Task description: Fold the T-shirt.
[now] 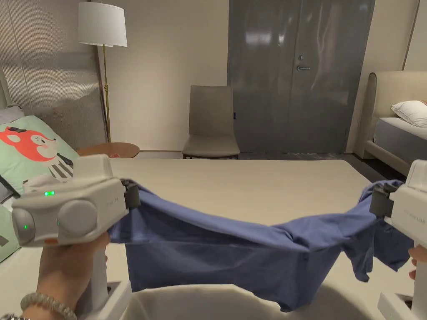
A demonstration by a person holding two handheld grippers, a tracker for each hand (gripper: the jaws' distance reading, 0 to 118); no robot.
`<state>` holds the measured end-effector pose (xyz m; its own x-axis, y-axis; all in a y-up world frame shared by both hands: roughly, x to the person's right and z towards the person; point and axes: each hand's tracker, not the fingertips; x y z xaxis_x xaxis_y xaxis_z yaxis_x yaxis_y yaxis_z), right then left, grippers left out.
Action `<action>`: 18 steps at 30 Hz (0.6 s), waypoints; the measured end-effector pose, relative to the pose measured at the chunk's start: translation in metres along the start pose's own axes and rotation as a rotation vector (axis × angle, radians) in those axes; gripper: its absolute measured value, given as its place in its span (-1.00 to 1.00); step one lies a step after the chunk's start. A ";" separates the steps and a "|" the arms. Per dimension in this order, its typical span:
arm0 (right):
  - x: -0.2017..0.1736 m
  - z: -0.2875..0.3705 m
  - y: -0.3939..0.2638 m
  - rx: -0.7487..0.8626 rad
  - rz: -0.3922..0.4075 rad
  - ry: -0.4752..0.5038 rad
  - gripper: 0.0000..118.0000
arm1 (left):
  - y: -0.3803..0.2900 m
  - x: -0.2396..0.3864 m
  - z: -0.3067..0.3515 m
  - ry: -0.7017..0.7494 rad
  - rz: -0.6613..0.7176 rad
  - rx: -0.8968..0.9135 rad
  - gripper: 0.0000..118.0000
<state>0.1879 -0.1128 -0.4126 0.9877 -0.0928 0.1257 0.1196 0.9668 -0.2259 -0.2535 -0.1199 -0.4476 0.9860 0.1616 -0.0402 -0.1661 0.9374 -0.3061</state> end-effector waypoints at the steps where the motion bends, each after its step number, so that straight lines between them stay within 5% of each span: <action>1: 0.004 0.009 -0.010 -0.013 0.003 0.001 -0.92 | -0.011 -0.002 0.011 -0.003 -0.001 -0.011 -0.93; 18: 0.043 0.144 -0.191 -0.315 -0.006 -0.029 -0.92 | -0.235 -0.041 0.150 0.022 0.026 -0.356 -0.93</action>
<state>0.1934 -0.2673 -0.2247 0.9842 -0.0874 0.1541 0.1553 0.8443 -0.5129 -0.2569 -0.3002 -0.2310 0.9821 0.1742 -0.0717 -0.1809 0.7661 -0.6167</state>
